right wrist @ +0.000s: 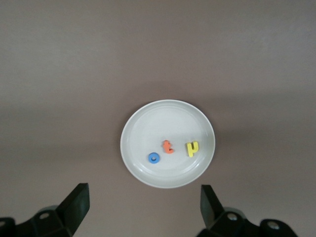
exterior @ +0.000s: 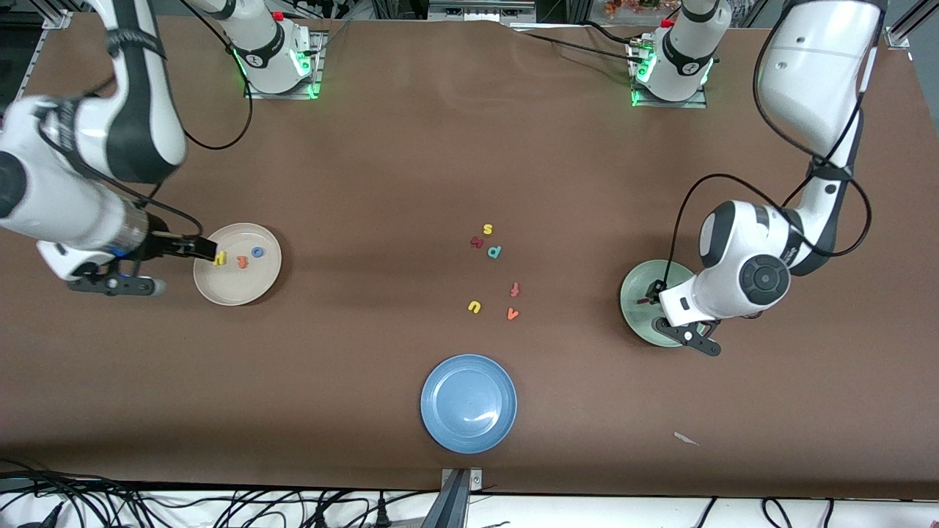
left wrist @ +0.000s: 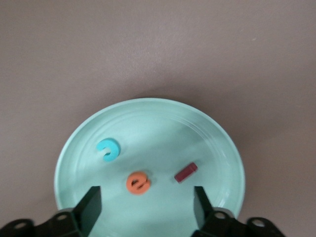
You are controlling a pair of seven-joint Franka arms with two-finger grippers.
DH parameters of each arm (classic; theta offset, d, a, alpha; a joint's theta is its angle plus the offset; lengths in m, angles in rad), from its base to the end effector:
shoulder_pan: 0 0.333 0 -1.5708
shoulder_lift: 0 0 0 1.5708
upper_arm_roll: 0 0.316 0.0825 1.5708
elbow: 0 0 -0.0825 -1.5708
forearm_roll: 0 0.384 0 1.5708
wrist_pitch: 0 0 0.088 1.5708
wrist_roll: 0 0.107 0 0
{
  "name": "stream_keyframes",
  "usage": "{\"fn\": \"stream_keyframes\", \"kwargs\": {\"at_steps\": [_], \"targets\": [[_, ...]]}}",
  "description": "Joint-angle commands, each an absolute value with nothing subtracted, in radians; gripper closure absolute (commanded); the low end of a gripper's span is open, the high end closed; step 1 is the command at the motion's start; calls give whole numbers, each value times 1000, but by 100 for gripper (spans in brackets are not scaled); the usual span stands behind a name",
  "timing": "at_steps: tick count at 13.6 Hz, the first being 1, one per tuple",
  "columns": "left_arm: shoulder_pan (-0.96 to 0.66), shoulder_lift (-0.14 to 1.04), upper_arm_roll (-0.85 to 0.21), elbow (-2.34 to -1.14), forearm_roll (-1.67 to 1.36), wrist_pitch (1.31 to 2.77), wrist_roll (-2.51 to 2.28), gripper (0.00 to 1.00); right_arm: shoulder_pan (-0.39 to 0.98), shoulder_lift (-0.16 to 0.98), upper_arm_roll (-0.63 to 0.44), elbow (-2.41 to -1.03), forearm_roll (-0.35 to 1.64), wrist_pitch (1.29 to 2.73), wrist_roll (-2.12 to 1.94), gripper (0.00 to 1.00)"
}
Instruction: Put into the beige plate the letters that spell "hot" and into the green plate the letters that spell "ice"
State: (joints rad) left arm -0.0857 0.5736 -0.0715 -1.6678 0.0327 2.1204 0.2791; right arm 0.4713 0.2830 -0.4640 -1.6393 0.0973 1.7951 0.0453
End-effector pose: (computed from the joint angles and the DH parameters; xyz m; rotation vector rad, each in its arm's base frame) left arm 0.6602 -0.0982 0.2636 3.0392 -0.6891 -0.1847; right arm 0.6261 0.0386 0.4577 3.1022 -0.0844 -0.1484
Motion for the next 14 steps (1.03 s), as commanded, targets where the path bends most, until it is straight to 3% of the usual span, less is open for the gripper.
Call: {"fn": "stream_keyframes", "kwargs": {"at_steps": [1,6,7,10,11,14], "targets": [[-95,445,-69,-1632,17,1921,262,0,469,296,-475,-1510,107,1697,34,1],[-103,241,-72,-1589,14,1639,75,0,427,295,-463,-1473,101,1663,52,0],[-103,217,-72,-1576,6,1608,69,0,370,288,-407,-1473,103,1664,49,0],[-87,135,-13,-1522,-8,1614,67,0,75,238,-55,-1473,-42,1666,57,0],[-87,105,-5,-1532,-3,1612,63,0,22,235,12,-1473,-67,1664,67,1],[-89,54,-3,-1586,3,1617,52,0,-27,206,34,-1488,-63,1661,112,1]]}}
